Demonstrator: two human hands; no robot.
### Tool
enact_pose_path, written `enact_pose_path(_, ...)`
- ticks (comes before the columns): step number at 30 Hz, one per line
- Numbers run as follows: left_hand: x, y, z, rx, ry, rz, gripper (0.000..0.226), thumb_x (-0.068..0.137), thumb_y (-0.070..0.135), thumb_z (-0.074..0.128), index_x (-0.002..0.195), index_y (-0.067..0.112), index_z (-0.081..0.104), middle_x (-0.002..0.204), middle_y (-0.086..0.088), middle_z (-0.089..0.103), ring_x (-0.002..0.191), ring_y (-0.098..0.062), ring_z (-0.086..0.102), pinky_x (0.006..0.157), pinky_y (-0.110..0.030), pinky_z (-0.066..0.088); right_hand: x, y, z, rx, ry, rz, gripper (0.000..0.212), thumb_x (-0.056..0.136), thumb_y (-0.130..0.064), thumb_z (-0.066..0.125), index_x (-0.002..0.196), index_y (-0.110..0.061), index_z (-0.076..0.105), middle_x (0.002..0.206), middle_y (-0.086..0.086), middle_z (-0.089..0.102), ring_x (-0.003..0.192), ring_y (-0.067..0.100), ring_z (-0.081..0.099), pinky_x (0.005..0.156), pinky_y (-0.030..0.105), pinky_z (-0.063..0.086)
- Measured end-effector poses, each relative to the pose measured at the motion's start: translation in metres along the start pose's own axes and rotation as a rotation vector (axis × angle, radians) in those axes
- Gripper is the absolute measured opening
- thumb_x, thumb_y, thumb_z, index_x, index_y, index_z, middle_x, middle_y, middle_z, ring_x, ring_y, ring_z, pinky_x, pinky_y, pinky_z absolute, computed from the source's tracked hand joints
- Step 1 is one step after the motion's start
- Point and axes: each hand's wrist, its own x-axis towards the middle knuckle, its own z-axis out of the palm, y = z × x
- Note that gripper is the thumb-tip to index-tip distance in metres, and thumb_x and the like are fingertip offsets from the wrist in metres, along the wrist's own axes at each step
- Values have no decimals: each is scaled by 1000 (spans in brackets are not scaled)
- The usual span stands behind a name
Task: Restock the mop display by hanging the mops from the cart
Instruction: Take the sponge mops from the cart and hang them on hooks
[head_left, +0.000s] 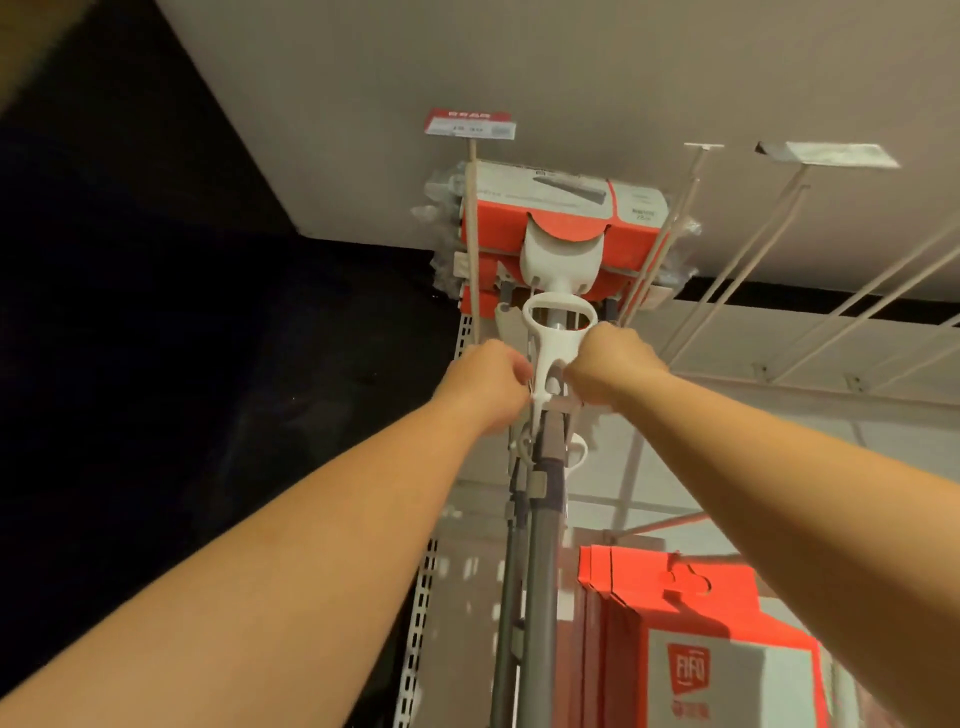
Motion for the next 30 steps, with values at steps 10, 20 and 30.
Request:
enact_pose_path(10,-82,57,-43,737,-213,-109,35,92,31,57,125,23,59,117,1,63,103,-18,61,83,-34,51,-73,13,-30,-284,-253,-315,37,89,-34,58,119,-13,55,94,5,54,84,25,54,69,33,44)
enact_pose_path(20,-209,101,-65,973,-355,-359,41,92,36,53,131,24,55,125,0,59,110,-22,57,79,-32,42,-184,31,-55,-154,-460,-546,20,90,-35,54,95,-15,57,79,1,52,75,18,54,59,27,40)
enact_pose_path(30,-329,142,-116,1072,-426,-587,41,94,39,52,130,20,55,124,-2,60,110,-22,58,83,-33,42,-302,3,-74,-18,-646,-668,29,87,-35,54,105,-14,61,90,2,58,84,23,59,66,31,43)
